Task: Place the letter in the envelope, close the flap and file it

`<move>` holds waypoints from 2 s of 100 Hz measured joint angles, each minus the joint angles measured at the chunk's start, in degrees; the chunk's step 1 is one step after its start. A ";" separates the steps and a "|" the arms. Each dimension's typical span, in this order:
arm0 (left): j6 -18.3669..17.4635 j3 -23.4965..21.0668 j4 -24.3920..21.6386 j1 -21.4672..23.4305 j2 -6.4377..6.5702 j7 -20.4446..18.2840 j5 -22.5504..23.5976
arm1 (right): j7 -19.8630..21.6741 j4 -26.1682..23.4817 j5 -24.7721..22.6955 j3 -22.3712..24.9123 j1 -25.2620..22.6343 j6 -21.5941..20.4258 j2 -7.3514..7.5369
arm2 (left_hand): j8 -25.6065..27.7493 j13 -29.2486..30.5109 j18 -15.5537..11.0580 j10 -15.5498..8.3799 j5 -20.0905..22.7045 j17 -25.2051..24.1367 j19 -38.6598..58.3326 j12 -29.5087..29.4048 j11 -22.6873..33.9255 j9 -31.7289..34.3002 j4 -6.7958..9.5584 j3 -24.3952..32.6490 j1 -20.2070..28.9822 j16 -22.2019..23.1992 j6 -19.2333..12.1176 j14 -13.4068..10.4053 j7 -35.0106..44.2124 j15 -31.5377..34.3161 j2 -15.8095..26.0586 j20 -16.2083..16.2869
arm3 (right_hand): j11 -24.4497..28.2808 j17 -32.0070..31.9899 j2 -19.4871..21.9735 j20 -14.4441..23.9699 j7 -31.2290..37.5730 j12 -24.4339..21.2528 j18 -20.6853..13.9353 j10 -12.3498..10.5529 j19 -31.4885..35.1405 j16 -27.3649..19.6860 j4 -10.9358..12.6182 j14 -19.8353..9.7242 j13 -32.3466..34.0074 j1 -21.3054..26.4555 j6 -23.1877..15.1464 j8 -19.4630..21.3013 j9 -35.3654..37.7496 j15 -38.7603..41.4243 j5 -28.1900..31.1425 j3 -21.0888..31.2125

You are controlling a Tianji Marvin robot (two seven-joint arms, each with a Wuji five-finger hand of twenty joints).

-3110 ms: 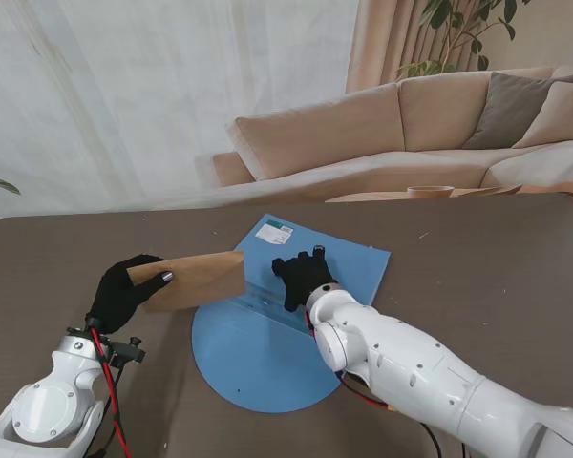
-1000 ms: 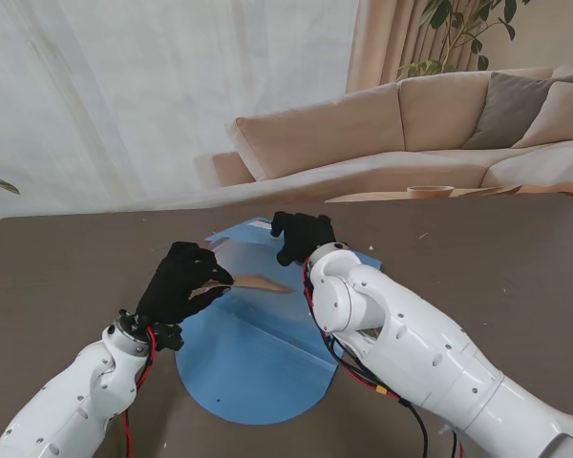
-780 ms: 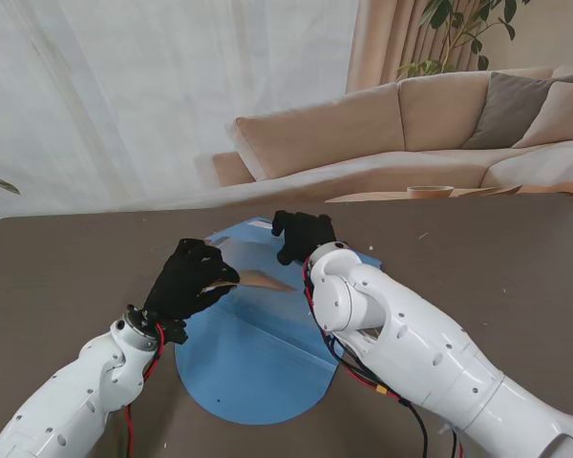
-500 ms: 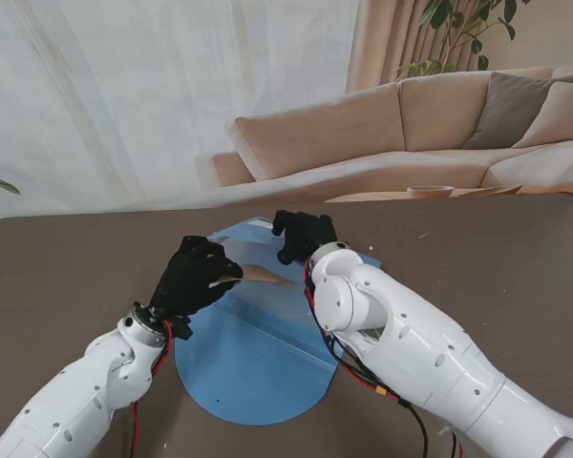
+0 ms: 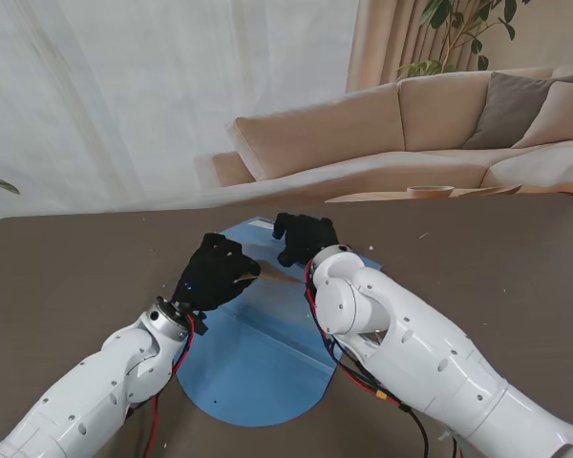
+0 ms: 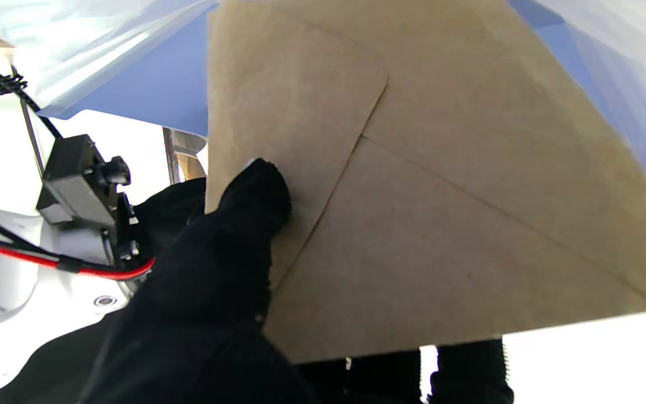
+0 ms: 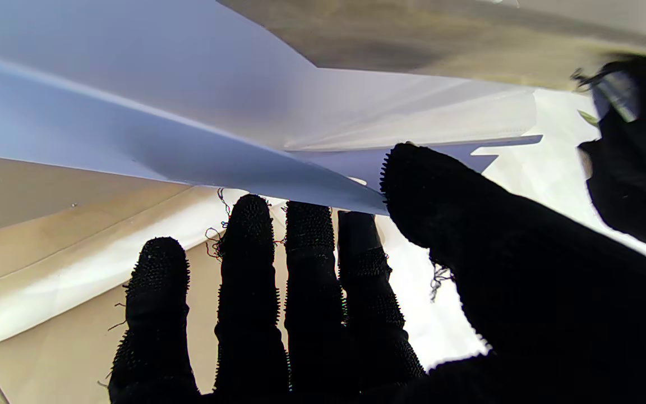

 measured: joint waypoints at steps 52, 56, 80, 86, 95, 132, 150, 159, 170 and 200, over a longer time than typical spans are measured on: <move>4.23 1.32 -1.10 -1.29 -1.03 -9.18 -3.57 | 0.57 -1.62 0.08 1.54 -1.70 0.02 0.46 | -1.61 -4.52 -1.30 -1.08 -6.34 -2.05 -2.44 -0.95 0.07 -10.11 0.01 4.81 -5.92 0.00 -2.15 -2.57 -1.77 -4.04 -0.27 -0.27 | 0.00 0.02 0.00 0.04 0.02 0.00 0.00 0.00 0.02 0.58 0.00 0.71 0.00 0.02 0.00 0.05 0.00 0.01 0.00 0.00; 4.44 0.95 -1.69 -0.98 -1.02 -10.48 -3.59 | 0.67 -1.74 0.07 1.62 -1.81 0.06 0.52 | -1.03 -5.45 -1.51 -2.13 -7.90 -2.41 -3.10 -2.85 1.61 -12.75 0.01 7.58 -8.41 0.00 -2.07 -2.88 -3.32 -4.28 -1.58 -0.27 | 0.00 0.03 0.00 0.06 0.02 0.00 0.00 0.00 0.02 0.58 0.00 0.71 0.00 0.02 0.00 0.06 0.00 0.01 0.00 0.00; 4.44 -1.67 -4.57 1.02 -0.40 -13.88 -1.57 | 1.08 -2.38 0.01 1.95 -2.24 0.27 0.76 | -1.07 -9.19 -2.17 -3.89 -13.38 -4.44 -6.27 -12.45 4.19 -20.73 0.08 17.65 -18.07 -0.50 -0.88 -4.66 -9.51 -7.99 -1.89 -0.27 | 0.00 0.07 0.00 0.60 0.03 0.00 0.01 0.05 0.04 0.59 0.00 0.73 0.01 0.27 0.00 0.16 0.00 0.01 0.01 0.00; 3.98 -2.40 -5.03 1.48 -0.07 -14.11 -0.64 | 1.10 -2.49 0.01 2.05 -2.31 0.34 0.77 | 0.11 -9.19 -2.17 -3.95 -13.33 -4.45 -6.78 -12.32 4.73 -20.67 0.08 17.39 -16.41 -0.57 -0.90 -4.67 -8.94 -7.96 -3.06 -0.27 | 0.00 0.08 0.00 0.60 0.03 0.00 0.01 0.08 0.04 0.62 0.00 0.73 0.01 0.30 0.00 0.18 0.00 0.01 0.01 0.00; 3.71 -2.98 -5.33 1.93 0.41 -13.83 0.68 | 1.11 -2.64 -0.01 2.16 -2.42 0.40 0.80 | 1.72 -7.67 -2.17 -4.02 -7.70 -3.89 -6.99 1.38 1.60 -11.08 0.08 10.18 -8.56 -0.57 -3.79 -4.67 1.67 -7.48 -4.25 -0.22 | 0.00 0.09 0.00 0.60 0.10 0.00 0.01 0.12 0.04 0.67 0.00 0.73 0.01 0.33 0.00 0.73 0.00 0.02 0.01 0.00; 7.27 1.51 -2.87 -0.49 1.10 -9.82 1.69 | 1.12 -2.91 0.16 2.43 -2.66 0.44 0.87 | -1.98 -1.90 -2.17 -3.95 -0.32 -0.64 -3.85 6.67 -2.42 0.12 -0.69 8.89 -5.69 -0.02 -5.11 -3.53 3.59 -2.95 -5.31 -0.03 | 0.00 0.68 0.00 0.69 0.39 0.00 0.01 0.21 0.07 0.71 0.00 0.80 0.94 0.37 0.09 0.78 0.00 0.14 0.94 0.00; 10.96 7.22 0.88 -4.00 0.72 -4.50 1.65 | 1.16 -3.11 1.07 2.94 -2.92 0.25 0.87 | -2.51 -1.87 -2.17 -3.95 -0.30 -0.27 -3.04 6.67 -2.22 0.13 -0.69 8.88 -5.69 0.03 -5.00 -3.53 3.58 -1.75 -5.33 -0.03 | 0.00 0.71 0.00 0.70 0.42 0.00 0.01 0.23 0.09 0.71 0.00 0.80 0.94 0.39 0.10 0.81 0.00 0.14 1.42 0.00; 13.05 8.71 2.88 -5.08 -0.15 -1.79 0.79 | 1.52 -3.34 1.69 3.33 -3.08 0.19 0.87 | -2.61 -1.87 -2.17 -3.95 -0.30 -0.41 -2.45 6.67 -1.44 0.13 -0.70 9.02 -5.69 0.05 -5.00 -3.53 3.78 -1.22 -5.33 -0.04 | 0.00 0.71 0.00 0.71 0.51 0.00 0.01 0.39 0.09 0.72 0.00 0.80 0.95 0.45 0.15 0.88 0.00 0.14 1.47 0.00; 14.67 10.66 4.32 -6.07 -1.02 -0.22 -1.32 | 2.05 -3.75 2.78 3.89 -3.37 0.15 0.90 | -3.22 -1.87 -2.17 -3.94 -0.31 -0.77 -1.90 6.64 -0.26 -0.15 -0.70 9.35 -5.69 0.52 -4.83 -2.48 4.31 0.24 -5.34 -0.08 | 0.00 0.71 0.00 0.71 0.51 0.00 0.01 0.94 0.09 0.72 0.00 0.80 0.95 0.56 0.16 0.91 0.00 0.14 1.47 0.00; 17.09 13.36 4.85 -7.38 -2.17 -1.55 -2.54 | 2.82 -4.10 3.72 4.47 -3.67 0.11 1.21 | -3.87 -2.01 -2.17 -3.92 -0.30 -0.80 -1.73 6.55 0.39 -0.41 -0.71 9.46 -5.69 0.94 -4.79 -1.97 4.87 0.34 -5.34 -0.09 | 0.00 0.71 0.01 0.73 0.53 0.45 0.02 2.96 0.09 0.74 0.00 0.80 0.95 0.58 0.16 1.44 0.53 0.14 1.48 0.00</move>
